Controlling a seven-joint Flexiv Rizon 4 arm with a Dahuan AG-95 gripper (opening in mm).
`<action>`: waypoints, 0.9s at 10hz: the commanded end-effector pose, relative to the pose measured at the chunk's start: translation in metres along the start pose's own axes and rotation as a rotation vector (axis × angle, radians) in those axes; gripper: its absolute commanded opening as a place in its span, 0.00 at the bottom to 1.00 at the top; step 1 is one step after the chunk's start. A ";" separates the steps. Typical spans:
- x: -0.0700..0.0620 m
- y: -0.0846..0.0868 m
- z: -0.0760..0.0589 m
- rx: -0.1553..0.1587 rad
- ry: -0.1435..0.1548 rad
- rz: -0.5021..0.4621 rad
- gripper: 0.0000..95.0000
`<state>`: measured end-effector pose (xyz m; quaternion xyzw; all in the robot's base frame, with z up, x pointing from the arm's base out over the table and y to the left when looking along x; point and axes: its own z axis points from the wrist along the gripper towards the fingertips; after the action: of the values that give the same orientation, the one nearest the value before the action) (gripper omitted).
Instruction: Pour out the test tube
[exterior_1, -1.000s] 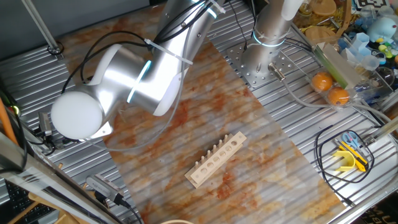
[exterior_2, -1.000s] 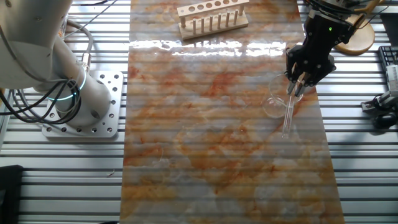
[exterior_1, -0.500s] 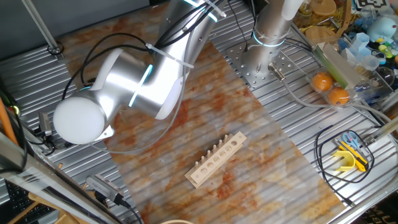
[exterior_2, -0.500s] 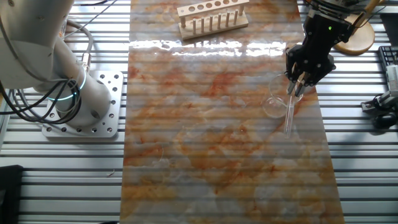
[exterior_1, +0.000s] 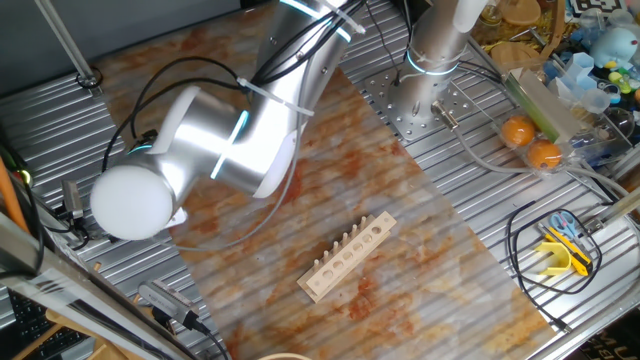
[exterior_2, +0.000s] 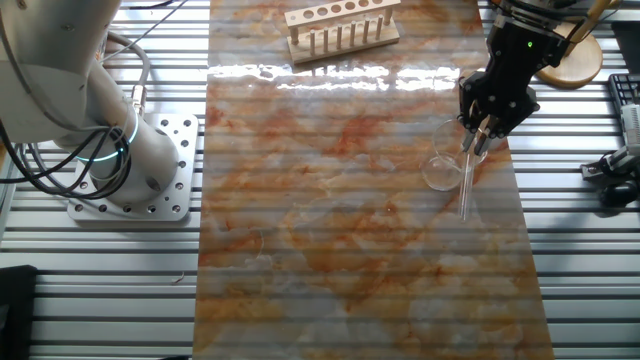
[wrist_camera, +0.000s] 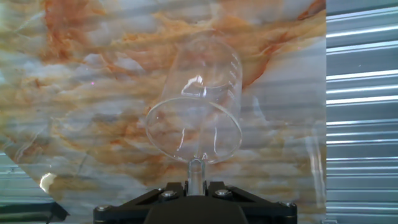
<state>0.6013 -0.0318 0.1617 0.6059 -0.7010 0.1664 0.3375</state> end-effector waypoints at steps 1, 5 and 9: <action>0.000 0.000 0.000 0.000 0.006 -0.001 0.00; 0.000 0.001 0.001 0.003 0.025 -0.004 0.00; 0.000 0.001 0.002 0.003 0.034 -0.004 0.00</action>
<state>0.5997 -0.0325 0.1604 0.6044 -0.6948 0.1762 0.3478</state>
